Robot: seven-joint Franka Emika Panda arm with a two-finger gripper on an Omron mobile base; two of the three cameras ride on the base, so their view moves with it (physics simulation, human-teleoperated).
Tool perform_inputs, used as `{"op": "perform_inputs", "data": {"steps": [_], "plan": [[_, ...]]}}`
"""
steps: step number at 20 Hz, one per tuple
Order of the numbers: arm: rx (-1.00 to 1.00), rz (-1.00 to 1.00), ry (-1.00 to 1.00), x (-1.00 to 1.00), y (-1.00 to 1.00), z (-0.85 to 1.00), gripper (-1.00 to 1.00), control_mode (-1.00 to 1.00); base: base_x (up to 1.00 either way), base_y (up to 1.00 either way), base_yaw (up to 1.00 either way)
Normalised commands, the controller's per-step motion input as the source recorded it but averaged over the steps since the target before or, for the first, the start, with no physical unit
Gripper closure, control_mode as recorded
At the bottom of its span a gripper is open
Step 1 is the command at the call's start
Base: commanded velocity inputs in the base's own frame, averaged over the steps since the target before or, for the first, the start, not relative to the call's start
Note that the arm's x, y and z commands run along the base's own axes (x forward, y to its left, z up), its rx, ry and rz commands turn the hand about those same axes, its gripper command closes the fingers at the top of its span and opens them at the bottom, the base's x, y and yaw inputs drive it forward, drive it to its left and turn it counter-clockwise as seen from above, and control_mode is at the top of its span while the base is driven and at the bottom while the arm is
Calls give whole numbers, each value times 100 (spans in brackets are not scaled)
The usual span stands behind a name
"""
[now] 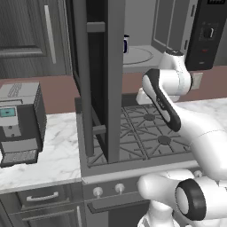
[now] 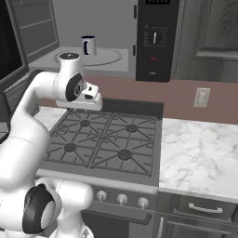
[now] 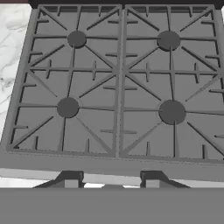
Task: Pick the cup of tea, navigate to the dining table, and place it on the saucer.
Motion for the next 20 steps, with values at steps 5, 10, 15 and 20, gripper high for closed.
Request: {"op": "perform_inputs", "data": {"steps": [5, 10, 15, 20], "plan": [[0, 0, -23, -16, 4, 6, -100, -100, 0, 0, 0], [0, 1, -46, -31, 0, 54, -100, -100, 0, 0, 0], [0, 1, -44, -20, 3, 84, -100, -100, 0, 0, 0], [0, 0, -27, -2, 6, 82, -100, -100, 0, 0, 0]]}}
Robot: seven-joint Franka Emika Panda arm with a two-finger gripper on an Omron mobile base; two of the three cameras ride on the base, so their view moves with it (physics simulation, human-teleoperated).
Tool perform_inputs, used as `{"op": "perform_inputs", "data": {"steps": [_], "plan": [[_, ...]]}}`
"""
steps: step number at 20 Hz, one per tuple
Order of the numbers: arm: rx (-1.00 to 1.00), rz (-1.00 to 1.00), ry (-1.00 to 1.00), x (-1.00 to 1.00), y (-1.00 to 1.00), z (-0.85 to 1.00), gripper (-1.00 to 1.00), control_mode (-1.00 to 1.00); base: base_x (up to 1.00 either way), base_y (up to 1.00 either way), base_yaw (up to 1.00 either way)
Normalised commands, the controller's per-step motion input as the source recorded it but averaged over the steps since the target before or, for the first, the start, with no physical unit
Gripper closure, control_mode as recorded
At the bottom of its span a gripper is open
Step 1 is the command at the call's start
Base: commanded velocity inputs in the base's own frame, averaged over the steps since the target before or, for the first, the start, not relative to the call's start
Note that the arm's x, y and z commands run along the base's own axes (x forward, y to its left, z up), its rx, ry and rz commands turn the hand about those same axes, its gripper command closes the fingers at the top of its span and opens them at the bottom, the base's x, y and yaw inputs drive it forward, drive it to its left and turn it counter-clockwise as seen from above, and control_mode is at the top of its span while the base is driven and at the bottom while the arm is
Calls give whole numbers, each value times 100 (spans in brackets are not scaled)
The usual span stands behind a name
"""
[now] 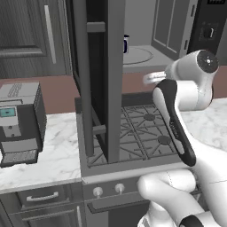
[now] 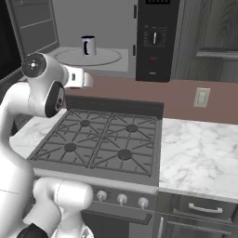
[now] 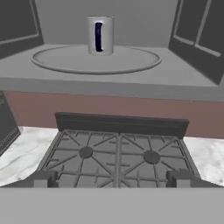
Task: Pick the cup of tea, navigate to the dining table, and place it on the saucer.
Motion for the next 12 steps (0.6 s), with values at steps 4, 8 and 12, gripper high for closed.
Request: {"op": "perform_inputs", "data": {"steps": [4, 8, 12], "plan": [[0, 0, -5, 11, 19, 67, -100, -100, 0, 0, 0], [1, 0, 1, 8, 22, 43, -100, -100, 0, 0, 0], [0, 0, 1, 43, 34, 20, -100, -100, 0, 0, 0]]}}
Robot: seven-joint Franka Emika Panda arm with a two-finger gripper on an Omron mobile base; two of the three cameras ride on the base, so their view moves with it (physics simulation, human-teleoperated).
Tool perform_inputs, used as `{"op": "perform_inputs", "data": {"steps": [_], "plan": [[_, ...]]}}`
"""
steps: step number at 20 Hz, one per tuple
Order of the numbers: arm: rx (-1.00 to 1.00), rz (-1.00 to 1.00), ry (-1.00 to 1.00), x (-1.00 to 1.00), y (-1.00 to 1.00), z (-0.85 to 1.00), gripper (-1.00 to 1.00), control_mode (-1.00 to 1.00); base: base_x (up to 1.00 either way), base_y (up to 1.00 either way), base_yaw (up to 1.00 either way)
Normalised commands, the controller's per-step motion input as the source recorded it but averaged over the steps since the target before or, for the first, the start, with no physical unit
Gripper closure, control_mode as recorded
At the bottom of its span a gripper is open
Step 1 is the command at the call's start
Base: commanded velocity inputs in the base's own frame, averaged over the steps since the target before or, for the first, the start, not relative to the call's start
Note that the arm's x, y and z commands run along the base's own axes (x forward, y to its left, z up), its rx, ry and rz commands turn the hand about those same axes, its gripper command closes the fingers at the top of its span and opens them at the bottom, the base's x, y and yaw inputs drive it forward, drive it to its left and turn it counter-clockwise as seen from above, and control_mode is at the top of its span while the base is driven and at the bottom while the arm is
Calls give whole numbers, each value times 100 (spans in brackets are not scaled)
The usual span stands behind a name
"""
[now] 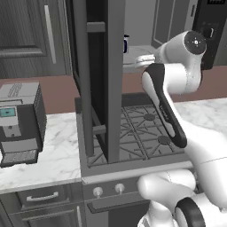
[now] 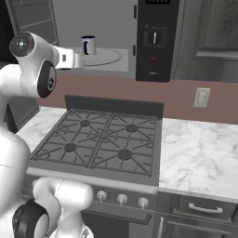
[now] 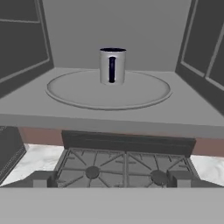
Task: Pick the cup of tea, navigate to the dining table, and place it on the saucer.
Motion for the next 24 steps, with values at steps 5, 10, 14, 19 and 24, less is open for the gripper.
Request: {"op": "perform_inputs", "data": {"steps": [5, 10, 14, 19, 24], "plan": [[0, 0, 0, 48, 8, 10, -100, -100, 0, 0, 0], [0, 1, 0, 17, 0, 0, -100, -100, 0, 0, 0], [0, 1, 0, 14, -3, 1, -100, -100, 0, 0, 0], [0, 0, 0, 35, 0, 0, -100, -100, 0, 0, 0], [-1, 0, 0, 65, 0, 0, -100, -100, 0, 0, 0]]}}
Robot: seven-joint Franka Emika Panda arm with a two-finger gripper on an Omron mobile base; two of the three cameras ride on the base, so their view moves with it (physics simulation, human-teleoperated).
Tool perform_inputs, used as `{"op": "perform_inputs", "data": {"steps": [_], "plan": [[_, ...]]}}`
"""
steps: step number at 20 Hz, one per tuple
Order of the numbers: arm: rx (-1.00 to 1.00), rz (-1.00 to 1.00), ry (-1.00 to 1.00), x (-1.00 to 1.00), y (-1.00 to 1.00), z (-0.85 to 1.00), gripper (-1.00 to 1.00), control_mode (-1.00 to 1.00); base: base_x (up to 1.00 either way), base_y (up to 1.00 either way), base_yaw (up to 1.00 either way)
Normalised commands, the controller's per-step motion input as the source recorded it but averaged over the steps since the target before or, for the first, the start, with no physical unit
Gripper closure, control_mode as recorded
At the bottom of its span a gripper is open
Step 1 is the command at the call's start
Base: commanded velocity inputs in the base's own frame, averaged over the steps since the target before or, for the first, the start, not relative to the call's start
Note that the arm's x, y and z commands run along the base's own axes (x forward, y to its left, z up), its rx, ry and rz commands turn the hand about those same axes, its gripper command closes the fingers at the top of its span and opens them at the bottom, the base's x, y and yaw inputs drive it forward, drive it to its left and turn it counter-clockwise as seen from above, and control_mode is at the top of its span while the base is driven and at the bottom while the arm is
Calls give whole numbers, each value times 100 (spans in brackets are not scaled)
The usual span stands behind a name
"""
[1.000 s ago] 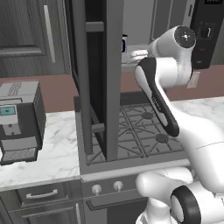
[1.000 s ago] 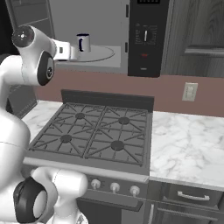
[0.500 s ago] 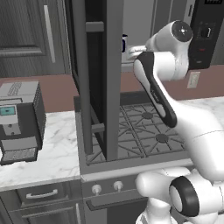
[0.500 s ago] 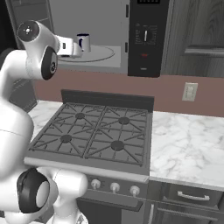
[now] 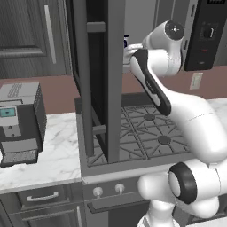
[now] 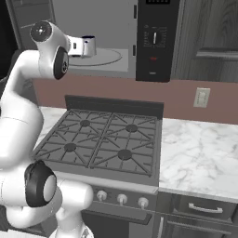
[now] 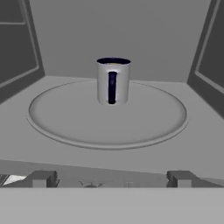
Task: Pick the cup of tea, navigate to the dining table, and place it on the saucer.
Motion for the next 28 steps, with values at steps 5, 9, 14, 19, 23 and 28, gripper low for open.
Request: {"op": "perform_inputs", "data": {"steps": [5, 9, 14, 19, 23, 28], "plan": [[0, 0, 0, 63, 0, 1, -100, -100, 0, 0, 0], [0, 0, 0, 16, 5, 14, -100, -100, 0, 0, 0], [0, 0, 0, 11, 6, 7, -100, -100, 0, 0, 0], [0, 0, 0, 47, 0, 0, -100, -100, 0, 0, 0], [0, 0, 0, 32, 0, -2, -100, -100, 0, 0, 0], [0, 0, 0, 33, 0, -1, -100, -100, 0, 0, 0]]}}
